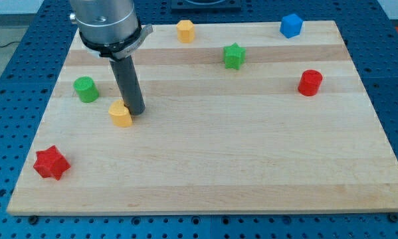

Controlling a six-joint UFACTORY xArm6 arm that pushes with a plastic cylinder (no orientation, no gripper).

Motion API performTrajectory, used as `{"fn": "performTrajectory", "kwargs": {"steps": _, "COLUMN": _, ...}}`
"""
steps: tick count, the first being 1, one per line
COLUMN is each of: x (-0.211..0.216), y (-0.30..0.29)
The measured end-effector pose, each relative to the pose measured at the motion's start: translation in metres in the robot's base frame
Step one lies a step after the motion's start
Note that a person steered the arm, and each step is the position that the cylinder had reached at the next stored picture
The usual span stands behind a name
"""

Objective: Push the yellow heart towards bottom center

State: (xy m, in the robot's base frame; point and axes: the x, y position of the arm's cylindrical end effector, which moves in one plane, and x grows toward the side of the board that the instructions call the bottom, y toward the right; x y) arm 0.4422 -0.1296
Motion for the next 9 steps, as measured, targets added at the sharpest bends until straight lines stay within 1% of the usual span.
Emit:
{"fn": "performTrajectory", "kwargs": {"steps": 1, "x": -0.014, "y": 0.002}}
{"fn": "performTrajectory", "kwargs": {"steps": 2, "x": -0.036, "y": -0.002}}
{"fn": "performTrajectory", "kwargs": {"steps": 3, "x": -0.038, "y": -0.028}}
{"fn": "performTrajectory", "kwargs": {"steps": 4, "x": -0.020, "y": -0.047}}
{"fn": "performTrajectory", "kwargs": {"steps": 5, "x": 0.017, "y": -0.030}}
{"fn": "performTrajectory", "kwargs": {"steps": 6, "x": 0.049, "y": 0.029}}
{"fn": "performTrajectory", "kwargs": {"steps": 7, "x": 0.071, "y": 0.064}}
{"fn": "performTrajectory", "kwargs": {"steps": 8, "x": 0.071, "y": 0.060}}
{"fn": "performTrajectory", "kwargs": {"steps": 9, "x": 0.069, "y": 0.030}}
